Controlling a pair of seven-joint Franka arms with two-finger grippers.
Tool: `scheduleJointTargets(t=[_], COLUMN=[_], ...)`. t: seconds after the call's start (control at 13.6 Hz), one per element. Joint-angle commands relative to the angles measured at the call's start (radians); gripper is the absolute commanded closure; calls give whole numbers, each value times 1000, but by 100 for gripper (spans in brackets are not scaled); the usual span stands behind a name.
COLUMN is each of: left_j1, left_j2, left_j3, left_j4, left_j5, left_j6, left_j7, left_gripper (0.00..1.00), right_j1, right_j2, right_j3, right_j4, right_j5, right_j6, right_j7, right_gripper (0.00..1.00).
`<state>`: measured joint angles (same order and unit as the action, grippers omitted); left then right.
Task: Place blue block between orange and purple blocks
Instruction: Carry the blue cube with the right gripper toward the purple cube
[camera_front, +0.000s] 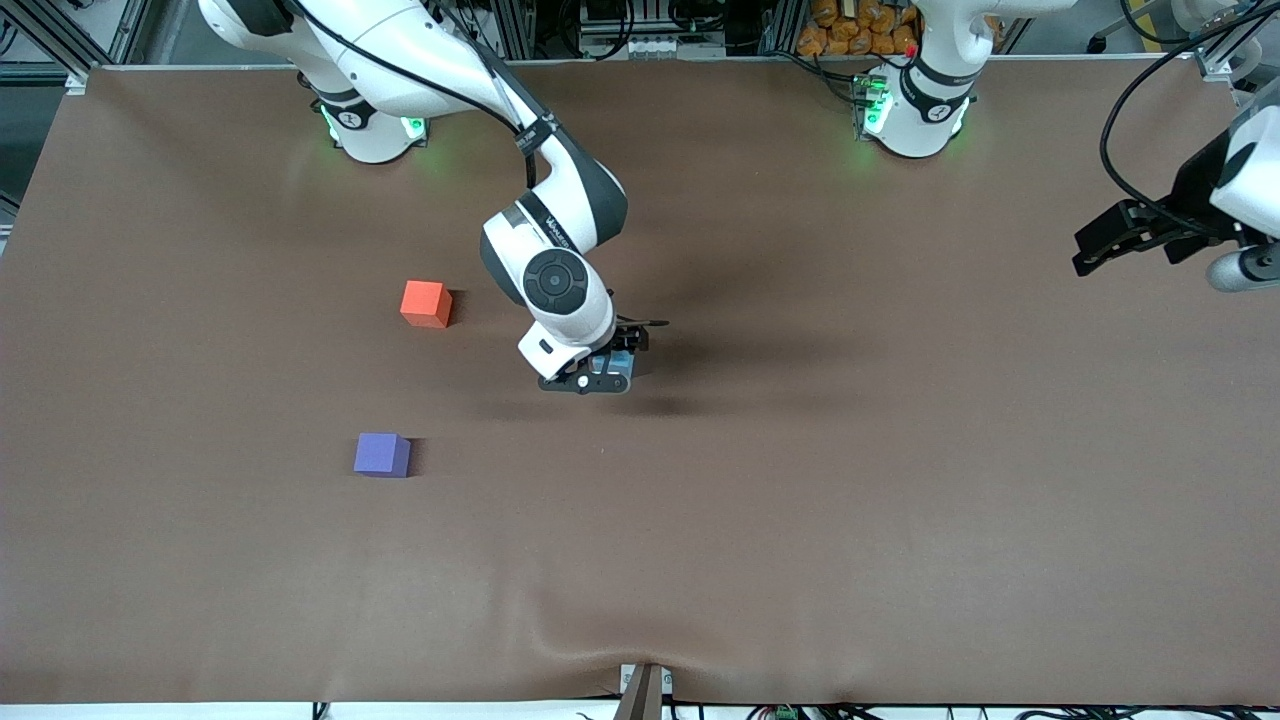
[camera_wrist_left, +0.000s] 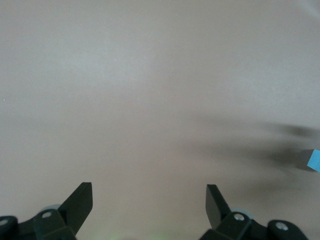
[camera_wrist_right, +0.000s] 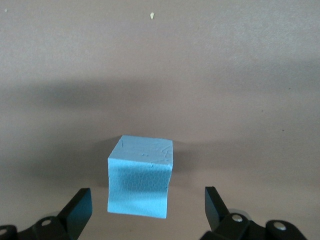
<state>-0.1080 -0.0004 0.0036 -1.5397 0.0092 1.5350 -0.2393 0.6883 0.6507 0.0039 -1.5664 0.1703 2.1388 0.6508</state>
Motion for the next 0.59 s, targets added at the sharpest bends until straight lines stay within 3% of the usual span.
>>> scheduleJointTargets(t=[0.0,0.51], left_j1=[22,30], left_j2=[-105,-96], left_j3=[-11,-14], left_j4=[-144,-135], left_j5=[-14,-9], left_j6=[62,65], left_j7=[12,25], left_gripper=[0,0], right_j1=[-4,11], right_j2=[33,47], right_j3=[2,2], right_j4=[9,14], right_j5=[-6,6], right_j6=[26,36], right_j7=[18,33], right_gripper=[0,0])
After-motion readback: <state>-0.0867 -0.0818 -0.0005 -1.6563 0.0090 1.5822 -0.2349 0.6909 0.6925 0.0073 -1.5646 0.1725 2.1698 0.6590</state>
